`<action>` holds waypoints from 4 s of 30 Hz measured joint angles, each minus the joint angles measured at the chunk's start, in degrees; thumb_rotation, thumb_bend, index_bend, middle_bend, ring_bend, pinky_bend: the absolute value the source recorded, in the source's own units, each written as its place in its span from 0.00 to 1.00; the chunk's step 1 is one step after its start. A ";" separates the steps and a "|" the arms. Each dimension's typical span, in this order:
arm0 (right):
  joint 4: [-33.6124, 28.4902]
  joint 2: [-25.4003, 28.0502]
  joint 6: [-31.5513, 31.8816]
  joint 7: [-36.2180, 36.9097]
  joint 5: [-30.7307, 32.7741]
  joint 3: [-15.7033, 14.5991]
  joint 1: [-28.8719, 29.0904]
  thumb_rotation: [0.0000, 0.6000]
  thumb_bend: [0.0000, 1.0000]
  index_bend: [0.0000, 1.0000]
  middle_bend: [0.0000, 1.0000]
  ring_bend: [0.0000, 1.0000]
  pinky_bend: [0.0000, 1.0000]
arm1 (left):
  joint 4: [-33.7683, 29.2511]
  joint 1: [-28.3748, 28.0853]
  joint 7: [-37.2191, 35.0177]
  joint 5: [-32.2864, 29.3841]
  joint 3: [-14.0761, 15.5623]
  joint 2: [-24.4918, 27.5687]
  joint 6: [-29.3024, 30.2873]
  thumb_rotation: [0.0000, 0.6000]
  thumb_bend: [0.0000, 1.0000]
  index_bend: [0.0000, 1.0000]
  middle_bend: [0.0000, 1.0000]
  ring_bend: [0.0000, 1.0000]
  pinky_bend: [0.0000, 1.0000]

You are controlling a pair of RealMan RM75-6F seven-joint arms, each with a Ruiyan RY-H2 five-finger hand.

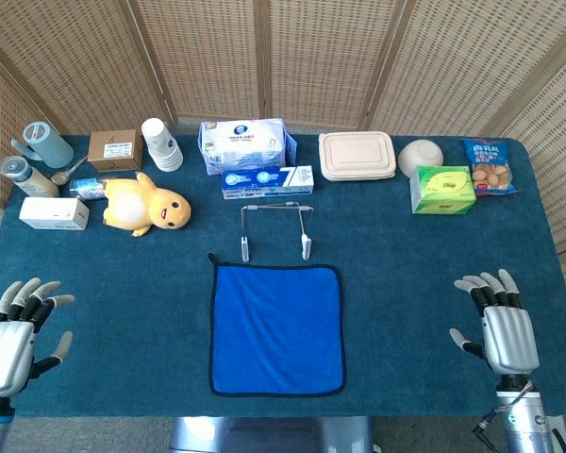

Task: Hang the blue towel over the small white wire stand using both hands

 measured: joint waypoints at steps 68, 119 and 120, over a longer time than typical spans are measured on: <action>18.35 -14.82 -17.69 8.94 -23.21 -5.24 20.97 1.00 0.00 0.26 0.26 0.14 0.23 | -1.31 -1.93 -3.42 3.42 -1.20 2.51 -0.62 1.00 0.37 0.32 0.23 0.19 0.12; 42.39 -21.22 -18.13 20.81 -22.74 -8.79 33.17 1.00 0.00 0.27 0.26 0.13 0.22 | 0.11 -3.40 -3.12 1.13 -1.53 0.22 -2.72 1.00 0.37 0.32 0.23 0.19 0.12; 42.41 -21.08 -18.06 20.78 -22.61 -8.93 33.14 1.00 0.00 0.27 0.26 0.13 0.22 | 0.07 -3.44 -3.06 1.12 -1.52 0.19 -2.79 1.00 0.37 0.32 0.23 0.19 0.12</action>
